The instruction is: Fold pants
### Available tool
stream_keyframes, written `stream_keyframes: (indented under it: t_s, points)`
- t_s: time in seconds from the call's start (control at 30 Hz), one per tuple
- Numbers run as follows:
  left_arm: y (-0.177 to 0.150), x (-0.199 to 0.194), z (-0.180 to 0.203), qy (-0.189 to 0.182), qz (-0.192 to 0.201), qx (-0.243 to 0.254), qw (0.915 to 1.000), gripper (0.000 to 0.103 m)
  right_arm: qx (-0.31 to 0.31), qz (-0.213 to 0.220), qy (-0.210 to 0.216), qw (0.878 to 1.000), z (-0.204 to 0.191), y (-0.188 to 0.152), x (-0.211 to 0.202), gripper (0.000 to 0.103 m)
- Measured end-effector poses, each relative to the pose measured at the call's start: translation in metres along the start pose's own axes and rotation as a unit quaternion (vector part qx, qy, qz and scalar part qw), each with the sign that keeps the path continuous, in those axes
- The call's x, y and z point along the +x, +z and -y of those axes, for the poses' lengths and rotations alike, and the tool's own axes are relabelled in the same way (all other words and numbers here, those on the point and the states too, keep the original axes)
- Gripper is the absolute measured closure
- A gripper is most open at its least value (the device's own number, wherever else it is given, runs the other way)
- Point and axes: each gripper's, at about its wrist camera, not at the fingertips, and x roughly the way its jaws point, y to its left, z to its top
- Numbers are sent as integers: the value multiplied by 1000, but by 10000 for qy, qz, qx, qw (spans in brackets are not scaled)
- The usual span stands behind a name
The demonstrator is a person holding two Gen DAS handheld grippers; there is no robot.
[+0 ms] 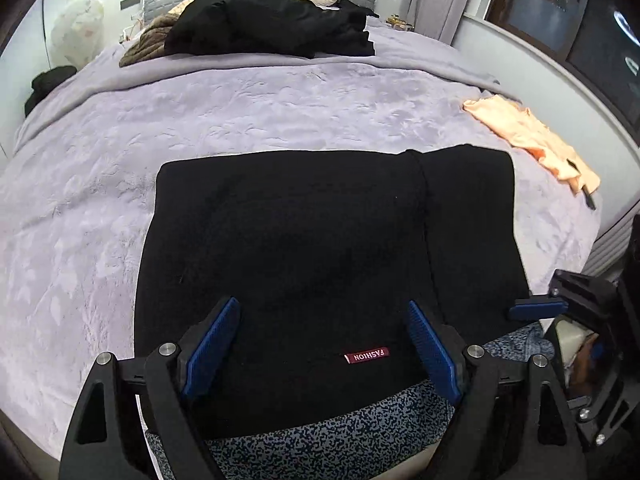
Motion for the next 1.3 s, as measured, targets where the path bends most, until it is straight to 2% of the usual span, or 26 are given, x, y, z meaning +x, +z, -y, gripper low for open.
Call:
stream_keyframes:
  t_s: [0.07,0.13,0.2,0.27,0.3,0.33,0.37,0.43,0.5,0.6,0.73,0.77,0.83,0.93,1.03,1.1,1.17,1.23,1.3]
  points:
    - [-1,1,15,419,-20,263,9988,17,58,-146,1,9999,-1,7,-2,24]
    - [1,-8,24,649,-41,287,9975,17,24,-219,-134,9997,-2,17,-13,22]
    - [2,-20,26,743,14,240,9969,17,-126,-39,-402,9991,-4,30,-34,21]
    - [2,-34,23,805,172,136,9965,17,-141,213,-563,9981,0,44,-47,16]
    - [3,-38,19,849,219,75,9961,12,-81,366,-632,9973,4,52,-52,14]
    - [5,-39,13,934,252,-7,9953,0,-1,470,-695,9965,9,59,-54,9]
    - [5,-38,8,1029,297,-92,9942,0,131,558,-783,9953,16,68,-53,3]
    - [6,-22,-6,1217,4,-315,9921,0,414,626,-895,9932,29,82,-45,1]
    - [3,-6,-18,1134,-258,-525,9918,0,761,553,-873,9917,44,94,-28,1]
    - [-3,-2,-28,943,-171,-748,9926,0,1246,91,-927,9878,68,104,11,1]
    - [-5,2,-30,867,-182,-746,9933,0,1337,-591,-1420,9790,83,93,52,1]
    - [-5,3,-30,859,-202,-758,9932,0,1242,-641,-1518,9785,81,89,55,1]
    - [-5,2,-32,834,-211,-795,9931,0,969,-664,-1662,9791,74,88,55,0]
    - [2,-11,-38,739,-176,-901,9930,0,966,-637,-1663,9793,71,88,45,0]
    - [20,-20,-49,669,-36,-999,9927,0,1096,-347,-1566,9810,67,94,26,0]
    - [37,-20,-56,814,-44,-1046,9912,0,985,-191,-1567,9825,60,102,21,0]
    - [59,-11,-61,860,-103,-989,9913,0,791,-132,-1565,9844,53,108,24,0]
    - [78,7,-65,735,-334,-945,9922,0,640,-134,-1615,9847,49,112,32,0]
    - [88,27,-68,889,-509,-810,9914,0,546,-184,-1703,9837,54,113,43,0]
